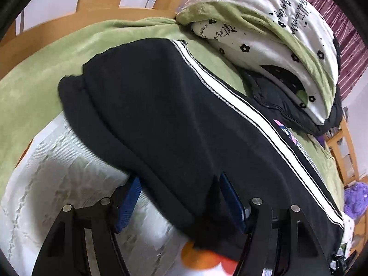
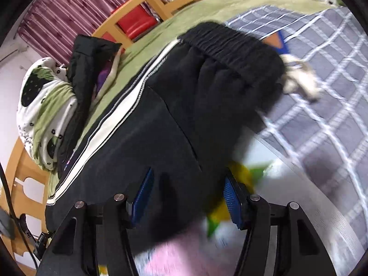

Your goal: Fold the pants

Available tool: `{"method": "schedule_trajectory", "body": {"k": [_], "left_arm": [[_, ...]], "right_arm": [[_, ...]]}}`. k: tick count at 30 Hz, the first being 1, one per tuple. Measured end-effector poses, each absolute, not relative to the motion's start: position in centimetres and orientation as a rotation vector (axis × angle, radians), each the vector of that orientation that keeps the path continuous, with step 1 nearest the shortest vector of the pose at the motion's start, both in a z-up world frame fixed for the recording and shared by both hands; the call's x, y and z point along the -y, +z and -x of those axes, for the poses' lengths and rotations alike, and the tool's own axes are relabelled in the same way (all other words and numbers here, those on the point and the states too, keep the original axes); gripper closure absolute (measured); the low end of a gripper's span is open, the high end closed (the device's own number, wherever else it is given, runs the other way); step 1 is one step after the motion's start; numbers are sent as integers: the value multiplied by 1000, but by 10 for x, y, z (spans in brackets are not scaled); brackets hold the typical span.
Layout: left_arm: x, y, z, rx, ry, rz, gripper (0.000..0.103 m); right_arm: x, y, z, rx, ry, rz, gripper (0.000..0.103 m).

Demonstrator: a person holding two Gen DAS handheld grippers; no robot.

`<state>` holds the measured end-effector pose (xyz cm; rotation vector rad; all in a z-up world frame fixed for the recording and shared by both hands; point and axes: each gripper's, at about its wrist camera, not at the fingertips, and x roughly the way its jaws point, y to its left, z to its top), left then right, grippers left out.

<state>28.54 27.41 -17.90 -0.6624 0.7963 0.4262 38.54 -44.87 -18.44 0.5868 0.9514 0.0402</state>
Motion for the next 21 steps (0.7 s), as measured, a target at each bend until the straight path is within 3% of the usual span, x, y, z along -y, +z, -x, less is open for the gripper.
{"method": "schedule_trajectory", "body": {"k": [2, 3, 4, 6, 12, 21], "left_arm": [[-269, -177, -294, -801, 451, 639, 44], [-267, -176, -298, -810, 465, 609, 74], [-265, -174, -303, -831, 473, 570, 89], [-260, -159, -302, -821, 445, 535, 93], [-223, -100, -245, -781, 282, 482, 93], [-157, -124, -125, -914, 151, 490, 92]], "right_arm": [[441, -185, -403, -936, 17, -553, 56], [439, -185, -406, -938, -2, -535, 79], [437, -182, -410, -934, -35, -500, 84], [437, -168, -409, -923, -24, -467, 88], [461, -95, -355, -836, 47, -402, 89], [555, -102, -220, -943, -63, -392, 89]]}}
